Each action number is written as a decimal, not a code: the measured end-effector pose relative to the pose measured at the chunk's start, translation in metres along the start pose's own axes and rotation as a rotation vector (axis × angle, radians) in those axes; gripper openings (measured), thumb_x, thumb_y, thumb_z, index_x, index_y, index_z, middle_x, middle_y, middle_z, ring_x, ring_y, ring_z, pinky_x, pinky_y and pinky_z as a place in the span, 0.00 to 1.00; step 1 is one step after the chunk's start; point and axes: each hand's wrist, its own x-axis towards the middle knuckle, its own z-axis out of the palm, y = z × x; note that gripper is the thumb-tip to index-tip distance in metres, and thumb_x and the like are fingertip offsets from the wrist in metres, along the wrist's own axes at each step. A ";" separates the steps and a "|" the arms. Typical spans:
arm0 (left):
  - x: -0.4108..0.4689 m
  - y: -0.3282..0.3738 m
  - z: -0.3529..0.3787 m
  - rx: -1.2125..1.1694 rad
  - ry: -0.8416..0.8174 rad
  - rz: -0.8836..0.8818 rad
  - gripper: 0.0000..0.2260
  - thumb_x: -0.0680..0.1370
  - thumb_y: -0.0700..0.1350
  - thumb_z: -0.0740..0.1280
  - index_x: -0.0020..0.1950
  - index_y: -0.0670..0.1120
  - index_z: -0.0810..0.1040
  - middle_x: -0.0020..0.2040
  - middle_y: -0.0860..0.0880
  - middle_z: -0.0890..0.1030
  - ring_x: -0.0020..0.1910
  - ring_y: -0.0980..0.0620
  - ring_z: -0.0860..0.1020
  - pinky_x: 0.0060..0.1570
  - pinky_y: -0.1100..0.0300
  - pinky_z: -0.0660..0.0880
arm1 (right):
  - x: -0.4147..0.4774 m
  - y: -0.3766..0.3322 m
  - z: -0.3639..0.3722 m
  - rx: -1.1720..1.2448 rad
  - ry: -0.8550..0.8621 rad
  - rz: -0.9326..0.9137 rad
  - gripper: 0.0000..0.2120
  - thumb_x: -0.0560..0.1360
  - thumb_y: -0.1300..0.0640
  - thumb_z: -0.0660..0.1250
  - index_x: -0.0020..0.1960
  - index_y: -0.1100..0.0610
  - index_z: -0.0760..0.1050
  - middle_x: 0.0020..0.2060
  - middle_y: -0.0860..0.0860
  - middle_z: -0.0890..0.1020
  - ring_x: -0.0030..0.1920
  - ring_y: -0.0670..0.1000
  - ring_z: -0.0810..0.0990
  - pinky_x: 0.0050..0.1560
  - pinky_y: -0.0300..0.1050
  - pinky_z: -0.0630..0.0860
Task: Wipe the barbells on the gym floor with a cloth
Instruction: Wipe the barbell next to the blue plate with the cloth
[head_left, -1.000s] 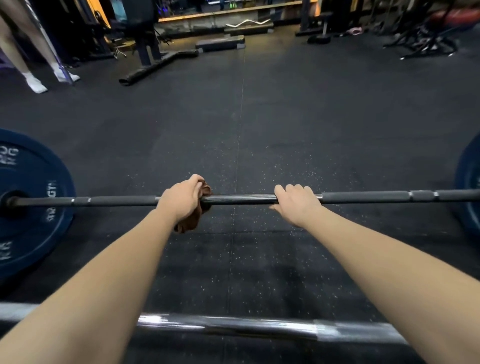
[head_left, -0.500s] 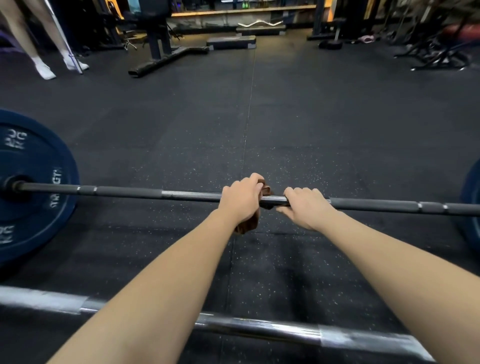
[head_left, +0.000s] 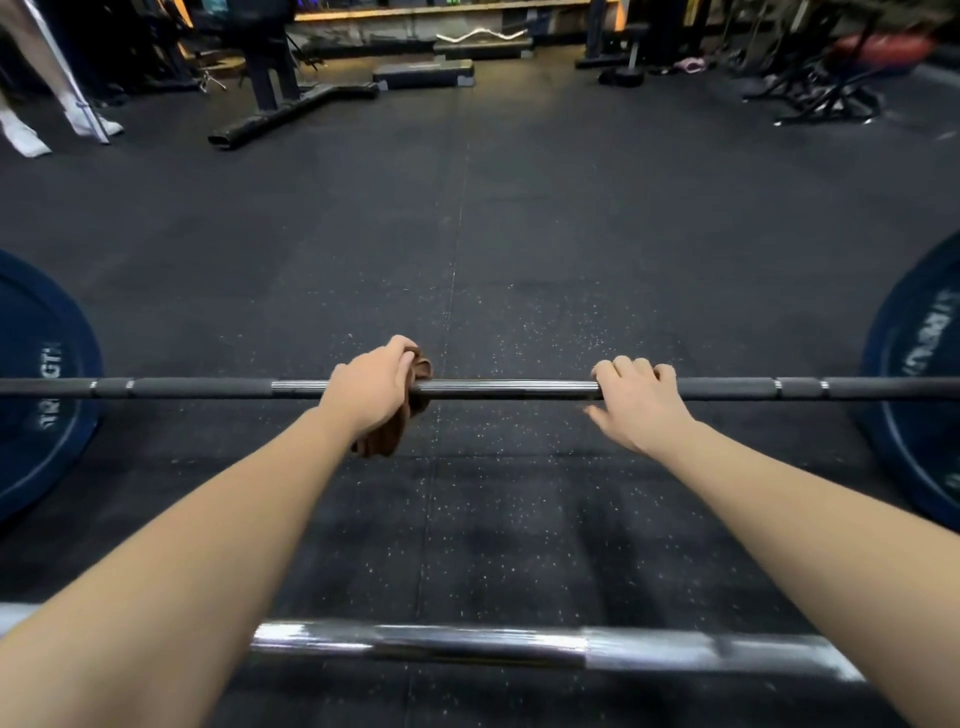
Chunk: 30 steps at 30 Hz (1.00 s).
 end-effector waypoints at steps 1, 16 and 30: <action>0.000 0.005 0.002 0.011 0.015 -0.007 0.13 0.88 0.51 0.48 0.66 0.52 0.69 0.59 0.46 0.82 0.57 0.40 0.78 0.58 0.44 0.68 | -0.001 0.003 0.002 -0.006 0.016 0.000 0.16 0.81 0.43 0.62 0.62 0.52 0.69 0.56 0.50 0.76 0.57 0.56 0.74 0.59 0.53 0.68; -0.004 0.113 0.034 -0.100 -0.035 0.162 0.13 0.87 0.50 0.49 0.68 0.53 0.68 0.61 0.49 0.79 0.58 0.43 0.75 0.58 0.44 0.66 | 0.000 -0.003 0.006 -0.086 0.054 0.026 0.09 0.81 0.50 0.62 0.57 0.53 0.68 0.51 0.50 0.76 0.50 0.55 0.74 0.48 0.51 0.63; 0.002 0.057 0.018 -0.015 -0.028 0.095 0.13 0.87 0.51 0.48 0.66 0.52 0.68 0.59 0.47 0.81 0.56 0.41 0.77 0.58 0.45 0.69 | -0.002 -0.005 0.000 -0.023 0.007 0.024 0.09 0.82 0.50 0.60 0.59 0.52 0.67 0.55 0.50 0.76 0.54 0.55 0.74 0.54 0.52 0.67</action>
